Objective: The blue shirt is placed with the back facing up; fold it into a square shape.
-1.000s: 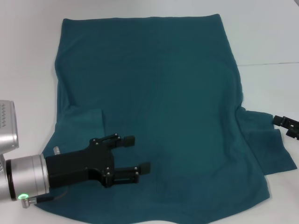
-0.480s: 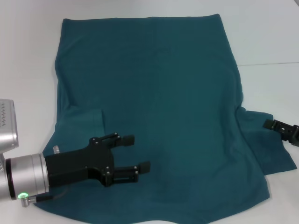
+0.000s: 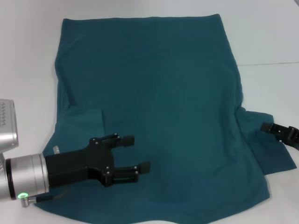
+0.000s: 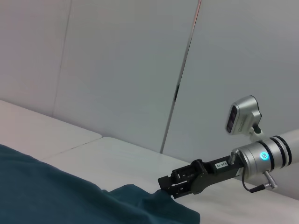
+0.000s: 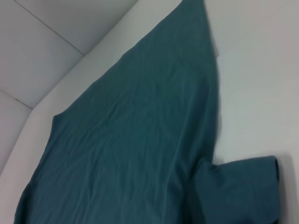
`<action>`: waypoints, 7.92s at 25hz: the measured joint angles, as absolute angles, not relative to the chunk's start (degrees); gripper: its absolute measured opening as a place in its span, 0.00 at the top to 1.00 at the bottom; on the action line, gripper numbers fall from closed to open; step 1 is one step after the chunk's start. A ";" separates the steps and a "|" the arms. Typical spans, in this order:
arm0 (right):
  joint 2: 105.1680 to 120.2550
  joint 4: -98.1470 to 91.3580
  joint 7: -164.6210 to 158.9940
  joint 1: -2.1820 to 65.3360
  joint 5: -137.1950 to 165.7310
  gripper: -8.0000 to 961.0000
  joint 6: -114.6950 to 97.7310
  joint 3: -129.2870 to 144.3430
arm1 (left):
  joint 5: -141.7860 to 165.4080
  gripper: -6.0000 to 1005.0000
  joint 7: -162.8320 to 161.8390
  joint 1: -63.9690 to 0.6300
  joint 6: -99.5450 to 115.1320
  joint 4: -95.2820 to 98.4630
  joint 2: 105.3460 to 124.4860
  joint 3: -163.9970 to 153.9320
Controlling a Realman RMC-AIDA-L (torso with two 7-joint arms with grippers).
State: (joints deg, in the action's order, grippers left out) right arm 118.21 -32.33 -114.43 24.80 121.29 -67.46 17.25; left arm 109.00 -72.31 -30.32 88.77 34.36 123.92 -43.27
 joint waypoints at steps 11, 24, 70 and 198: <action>118.38 -31.99 -113.51 24.71 120.66 0.57 -67.29 16.47 | 108.99 0.12 -72.40 -30.32 88.82 34.37 123.92 -43.24; 118.65 -31.73 -112.00 23.89 116.84 0.99 -66.35 16.29 | 108.67 0.11 -72.42 -30.33 88.78 34.36 123.92 -43.24; 117.94 -30.07 -101.46 24.91 106.40 0.99 -59.13 16.03 | 108.97 0.11 -74.72 -30.79 88.68 35.07 123.92 -43.60; 117.45 -25.10 -127.09 33.75 118.88 0.12 -73.99 35.09 | 109.77 0.11 -76.59 -30.24 84.04 34.62 123.94 -44.21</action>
